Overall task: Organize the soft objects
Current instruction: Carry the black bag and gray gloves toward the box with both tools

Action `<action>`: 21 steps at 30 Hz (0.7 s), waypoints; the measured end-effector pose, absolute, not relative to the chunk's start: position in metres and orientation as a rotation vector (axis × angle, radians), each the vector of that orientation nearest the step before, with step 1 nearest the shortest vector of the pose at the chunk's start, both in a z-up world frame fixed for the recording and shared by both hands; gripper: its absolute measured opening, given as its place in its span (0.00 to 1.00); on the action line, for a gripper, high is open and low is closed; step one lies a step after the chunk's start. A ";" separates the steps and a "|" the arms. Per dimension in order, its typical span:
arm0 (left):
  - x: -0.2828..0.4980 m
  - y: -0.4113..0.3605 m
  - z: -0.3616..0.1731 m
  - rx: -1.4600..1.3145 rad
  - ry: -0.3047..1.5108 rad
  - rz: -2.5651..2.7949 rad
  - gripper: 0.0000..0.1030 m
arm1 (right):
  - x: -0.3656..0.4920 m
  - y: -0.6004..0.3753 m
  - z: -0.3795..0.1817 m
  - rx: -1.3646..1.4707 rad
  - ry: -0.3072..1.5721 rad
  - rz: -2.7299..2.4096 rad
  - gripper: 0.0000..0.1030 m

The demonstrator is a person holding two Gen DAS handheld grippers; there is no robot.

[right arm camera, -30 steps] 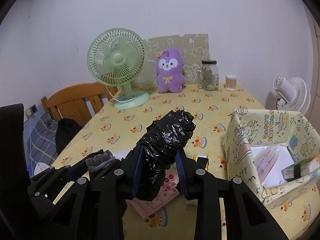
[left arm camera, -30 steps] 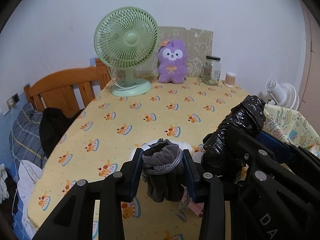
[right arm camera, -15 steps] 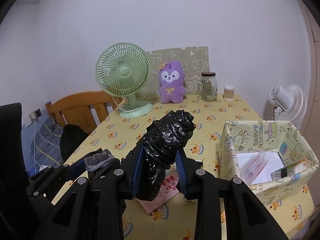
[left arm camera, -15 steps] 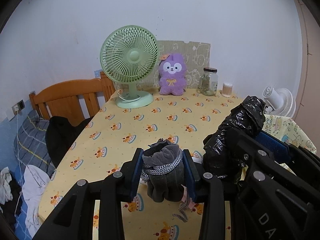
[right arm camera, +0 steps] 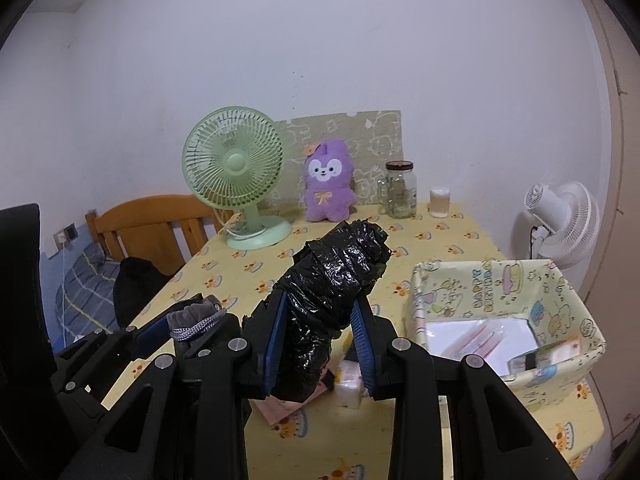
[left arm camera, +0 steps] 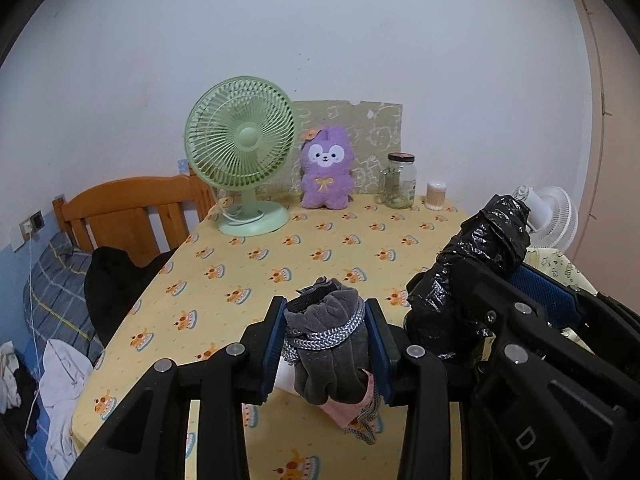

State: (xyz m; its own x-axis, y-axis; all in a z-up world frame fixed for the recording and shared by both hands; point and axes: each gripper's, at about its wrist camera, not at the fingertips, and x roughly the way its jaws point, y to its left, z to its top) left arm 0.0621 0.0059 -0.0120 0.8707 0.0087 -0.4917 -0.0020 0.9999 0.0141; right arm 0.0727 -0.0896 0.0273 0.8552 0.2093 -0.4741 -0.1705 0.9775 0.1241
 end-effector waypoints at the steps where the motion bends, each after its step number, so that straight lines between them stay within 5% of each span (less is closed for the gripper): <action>1: 0.063 0.003 -0.011 0.015 0.512 0.002 0.38 | 0.073 -0.092 0.028 0.081 0.506 0.198 0.35; 21: 0.085 -0.065 0.005 0.054 0.465 -0.087 0.38 | 0.084 -0.156 0.042 0.082 0.463 0.115 0.35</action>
State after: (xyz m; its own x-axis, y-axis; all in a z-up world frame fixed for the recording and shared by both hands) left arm 0.0846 -0.0647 0.0050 0.8901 -0.0711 -0.4501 0.0959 0.9949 0.0325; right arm 0.0841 -0.1560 0.0419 0.8883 0.1294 -0.4406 -0.0920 0.9902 0.1053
